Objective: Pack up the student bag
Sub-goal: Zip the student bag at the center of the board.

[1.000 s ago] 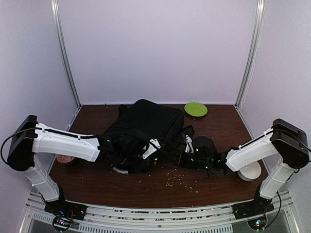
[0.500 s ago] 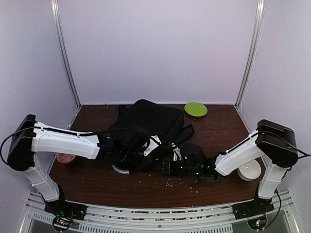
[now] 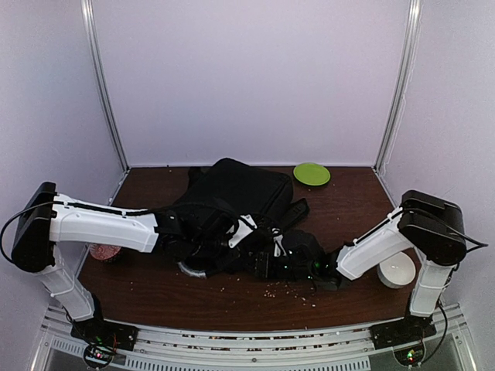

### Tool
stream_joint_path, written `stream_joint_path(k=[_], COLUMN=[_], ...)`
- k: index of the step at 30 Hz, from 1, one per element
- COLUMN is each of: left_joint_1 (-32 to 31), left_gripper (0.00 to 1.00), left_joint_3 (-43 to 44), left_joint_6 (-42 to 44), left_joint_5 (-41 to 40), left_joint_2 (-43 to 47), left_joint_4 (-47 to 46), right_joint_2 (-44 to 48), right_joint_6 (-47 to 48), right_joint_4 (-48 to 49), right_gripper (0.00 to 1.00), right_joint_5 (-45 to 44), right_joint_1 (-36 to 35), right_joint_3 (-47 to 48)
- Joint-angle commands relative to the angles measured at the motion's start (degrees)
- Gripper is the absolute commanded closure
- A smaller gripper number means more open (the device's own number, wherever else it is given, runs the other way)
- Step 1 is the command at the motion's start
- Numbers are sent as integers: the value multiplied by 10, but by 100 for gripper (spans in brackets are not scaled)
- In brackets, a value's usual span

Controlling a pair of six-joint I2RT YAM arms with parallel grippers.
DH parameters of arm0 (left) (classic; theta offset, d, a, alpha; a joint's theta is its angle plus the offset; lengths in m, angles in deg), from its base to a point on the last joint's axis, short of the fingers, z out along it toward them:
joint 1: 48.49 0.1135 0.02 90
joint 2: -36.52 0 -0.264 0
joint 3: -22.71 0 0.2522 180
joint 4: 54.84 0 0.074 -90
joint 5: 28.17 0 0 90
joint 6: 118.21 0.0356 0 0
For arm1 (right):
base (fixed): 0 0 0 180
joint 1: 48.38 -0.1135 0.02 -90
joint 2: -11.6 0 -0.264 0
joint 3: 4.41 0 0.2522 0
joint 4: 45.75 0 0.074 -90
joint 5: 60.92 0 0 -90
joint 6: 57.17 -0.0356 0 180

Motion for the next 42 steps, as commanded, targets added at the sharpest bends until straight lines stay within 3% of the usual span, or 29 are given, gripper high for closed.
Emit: stream_joint_path(k=[1,5,26,42], left_joint_1=[-6,-8,-11,-12], left_gripper=[100,100,100,100], left_joint_3=[24,25,22,5], left_joint_6=[-6,-5,-8,-7], left_joint_5=[29,32,30,20], left_joint_2=[24,25,27,26], left_joint_4=[-18,-15,-5,1], right_joint_2=[-7,-10,12,47], right_joint_6=[28,55,106,83], right_joint_4=[4,13,9,11], right_gripper=[50,53,100,100], right_joint_5=[-20,-9,-45,-98], right_joint_1=[6,8,10,36], right_joint_3=[10,19,13,-45])
